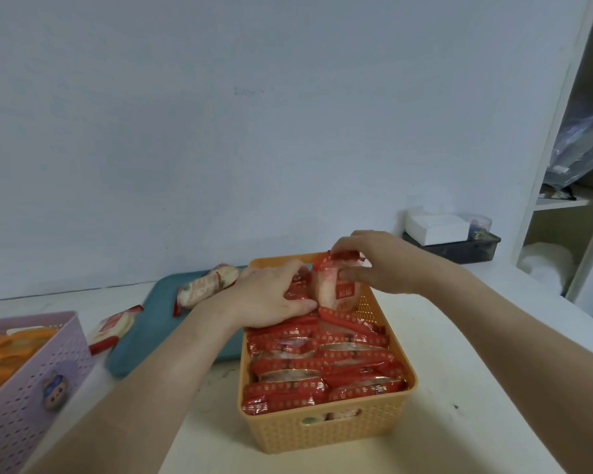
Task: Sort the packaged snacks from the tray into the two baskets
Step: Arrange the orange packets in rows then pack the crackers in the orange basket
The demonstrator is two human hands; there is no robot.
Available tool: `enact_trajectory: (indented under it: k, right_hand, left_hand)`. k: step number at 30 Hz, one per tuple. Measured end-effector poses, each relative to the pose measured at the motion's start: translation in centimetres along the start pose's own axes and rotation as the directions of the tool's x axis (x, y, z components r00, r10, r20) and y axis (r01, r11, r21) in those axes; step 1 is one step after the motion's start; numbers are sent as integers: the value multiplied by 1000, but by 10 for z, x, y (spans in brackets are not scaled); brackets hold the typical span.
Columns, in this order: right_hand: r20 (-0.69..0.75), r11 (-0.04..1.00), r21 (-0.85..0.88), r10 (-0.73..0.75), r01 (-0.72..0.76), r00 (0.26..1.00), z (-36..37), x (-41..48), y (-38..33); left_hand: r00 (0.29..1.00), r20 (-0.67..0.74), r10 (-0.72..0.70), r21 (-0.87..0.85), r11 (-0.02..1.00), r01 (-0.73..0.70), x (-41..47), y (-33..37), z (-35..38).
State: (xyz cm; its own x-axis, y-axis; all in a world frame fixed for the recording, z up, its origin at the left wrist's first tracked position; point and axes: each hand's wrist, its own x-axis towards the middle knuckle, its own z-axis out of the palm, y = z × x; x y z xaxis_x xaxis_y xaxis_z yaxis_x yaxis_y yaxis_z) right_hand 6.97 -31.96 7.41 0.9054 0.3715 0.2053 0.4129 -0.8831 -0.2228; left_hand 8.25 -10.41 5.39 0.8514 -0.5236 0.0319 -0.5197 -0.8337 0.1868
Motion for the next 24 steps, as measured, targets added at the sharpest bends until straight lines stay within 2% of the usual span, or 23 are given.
enact_trajectory:
  k: [2, 5, 7, 11, 16, 18, 21, 24]
  right_hand:
    - [20, 999, 6, 34, -34, 999, -3, 1, -4]
    - [77, 993, -115, 25, -16, 997, 5, -5, -15]
    - [131, 982, -186, -1, 25, 991, 14, -11, -22]
    - [217, 981, -192, 39, 4, 975, 10, -16, -26]
    - [162, 979, -198, -8, 40, 987, 8, -22, -40]
    - [212, 965, -248, -34, 87, 977, 15, -23, -40]
    - [321, 975, -199, -26, 94, 947, 8, -20, -37]
    - [471, 989, -125, -8, 76, 882, -6, -14, -35]
  left_hand:
    - [1000, 0, -11, 14, 1000, 11, -1, 2, 0]
    - [999, 33, -9, 31, 999, 7, 0, 5, -3]
    - [999, 45, -11, -21, 1000, 11, 1, 5, -6]
    - [997, 71, -13, -112, 993, 21, 5, 3, -6]
    - [997, -51, 58, 46, 997, -56, 3, 2, 10]
    - [997, -40, 73, 97, 993, -69, 2, 2, 13]
    - [999, 9, 34, 199, 979, -35, 3, 1, 14]
    - [1000, 28, 1, 248, 969, -7, 2, 0, 18]
